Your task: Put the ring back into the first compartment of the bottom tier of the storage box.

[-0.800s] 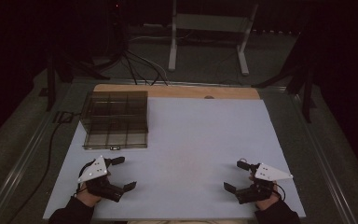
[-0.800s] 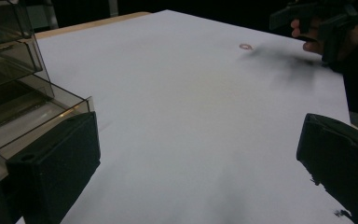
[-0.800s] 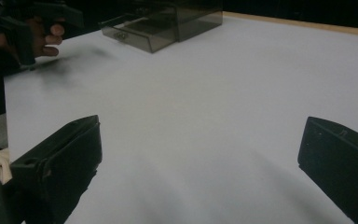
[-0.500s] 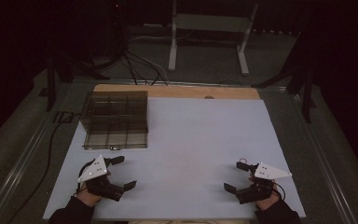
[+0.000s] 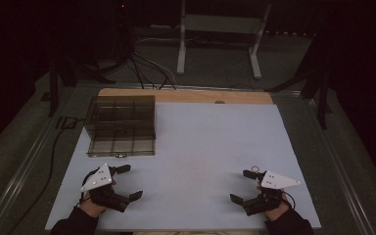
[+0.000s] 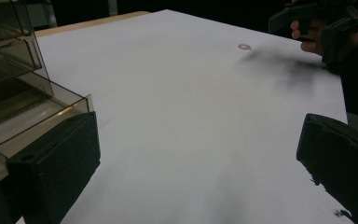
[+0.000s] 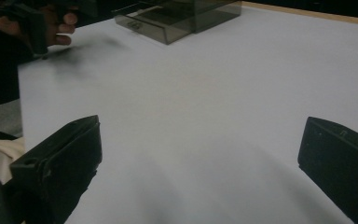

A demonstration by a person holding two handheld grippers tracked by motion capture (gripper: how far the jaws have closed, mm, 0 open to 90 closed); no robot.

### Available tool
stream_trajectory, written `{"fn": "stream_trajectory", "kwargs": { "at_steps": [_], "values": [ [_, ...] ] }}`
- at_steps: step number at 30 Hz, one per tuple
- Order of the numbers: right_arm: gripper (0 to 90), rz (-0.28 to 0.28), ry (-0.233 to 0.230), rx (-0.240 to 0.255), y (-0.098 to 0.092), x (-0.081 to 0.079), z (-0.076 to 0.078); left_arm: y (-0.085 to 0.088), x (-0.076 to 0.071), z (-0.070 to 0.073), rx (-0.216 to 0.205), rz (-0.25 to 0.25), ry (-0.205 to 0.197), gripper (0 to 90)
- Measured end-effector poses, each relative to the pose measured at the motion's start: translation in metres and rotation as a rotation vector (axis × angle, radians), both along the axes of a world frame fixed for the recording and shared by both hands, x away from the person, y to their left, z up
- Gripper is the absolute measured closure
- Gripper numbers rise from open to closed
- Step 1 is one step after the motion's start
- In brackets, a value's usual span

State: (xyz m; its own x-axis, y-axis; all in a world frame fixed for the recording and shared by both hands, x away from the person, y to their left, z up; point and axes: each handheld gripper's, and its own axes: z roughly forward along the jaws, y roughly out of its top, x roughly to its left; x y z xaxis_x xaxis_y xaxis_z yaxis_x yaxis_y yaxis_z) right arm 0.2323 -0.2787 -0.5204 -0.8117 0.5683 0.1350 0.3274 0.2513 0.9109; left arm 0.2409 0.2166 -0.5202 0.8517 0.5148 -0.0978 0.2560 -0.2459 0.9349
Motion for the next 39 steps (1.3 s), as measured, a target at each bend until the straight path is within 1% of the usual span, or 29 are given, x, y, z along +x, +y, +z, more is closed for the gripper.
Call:
{"fn": "stream_trajectory", "kwargs": {
  "at_steps": [2, 3, 5, 6, 8, 9, 12, 13, 14, 18, 20, 22, 25, 29, 39],
  "values": [
    [0.0, 0.003, 0.000, 0.005, 0.002, -0.001, 0.002, 0.000, 0.000, 0.000, 0.002, -0.001, -0.001, 0.7],
    [0.0, 0.004, 0.008, 0.019, 0.004, -0.001, 0.004, 0.000, 0.000, 0.000, 0.000, -0.002, 0.000, 0.7],
    [0.0, 0.000, 0.008, 0.019, 0.005, -0.001, 0.005, 0.000, 0.000, 0.000, 0.000, -0.002, 0.002, 0.7],
    [0.0, 0.003, 0.004, 0.026, 0.006, -0.001, 0.009, 0.000, 0.001, -0.001, 0.004, -0.004, 0.003, 0.7],
    [0.0, 0.005, 0.001, 0.031, 0.007, -0.001, 0.011, 0.000, 0.001, -0.001, 0.004, -0.005, 0.003, 0.7],
    [0.0, 0.010, -0.012, 0.033, 0.009, -0.003, 0.017, 0.000, 0.000, -0.001, 0.003, -0.003, 0.001, 0.7],
    [0.0, 0.016, -0.022, 0.037, 0.010, -0.003, 0.021, 0.000, 0.000, -0.001, 0.000, -0.003, 0.003, 0.7],
    [0.0, 0.011, -0.041, 0.041, 0.011, -0.005, 0.026, 0.000, 0.000, -0.001, -0.001, -0.004, 0.003, 0.7],
    [0.0, 0.011, -0.041, 0.041, 0.011, -0.005, 0.026, 0.000, 0.000, -0.001, -0.001, -0.004, 0.003, 0.7],
    [0.0, -0.010, -0.057, 0.038, 0.010, -0.004, 0.032, 0.000, 0.000, -0.001, -0.008, -0.006, 0.006, 0.7],
    [0.0, -0.014, -0.060, 0.039, 0.010, -0.004, 0.033, 0.000, 0.000, -0.001, -0.007, -0.008, 0.005, 0.7],
    [0.0, -0.033, -0.069, 0.036, 0.008, -0.003, 0.037, 0.000, 0.000, -0.001, -0.003, -0.007, 0.004, 0.7],
    [0.0, -0.043, -0.075, 0.038, 0.006, -0.002, 0.040, 0.000, 0.000, -0.001, -0.003, -0.007, 0.003, 0.7],
    [0.0, -0.078, -0.086, 0.041, 0.002, 0.001, 0.046, 0.000, 0.000, -0.001, -0.007, -0.006, 0.004, 0.7],
    [0.0, -0.113, -0.094, 0.035, -0.002, 0.010, 0.049, 0.001, 0.000, -0.001, -0.011, -0.001, 0.004, 0.7]
  ]
}}
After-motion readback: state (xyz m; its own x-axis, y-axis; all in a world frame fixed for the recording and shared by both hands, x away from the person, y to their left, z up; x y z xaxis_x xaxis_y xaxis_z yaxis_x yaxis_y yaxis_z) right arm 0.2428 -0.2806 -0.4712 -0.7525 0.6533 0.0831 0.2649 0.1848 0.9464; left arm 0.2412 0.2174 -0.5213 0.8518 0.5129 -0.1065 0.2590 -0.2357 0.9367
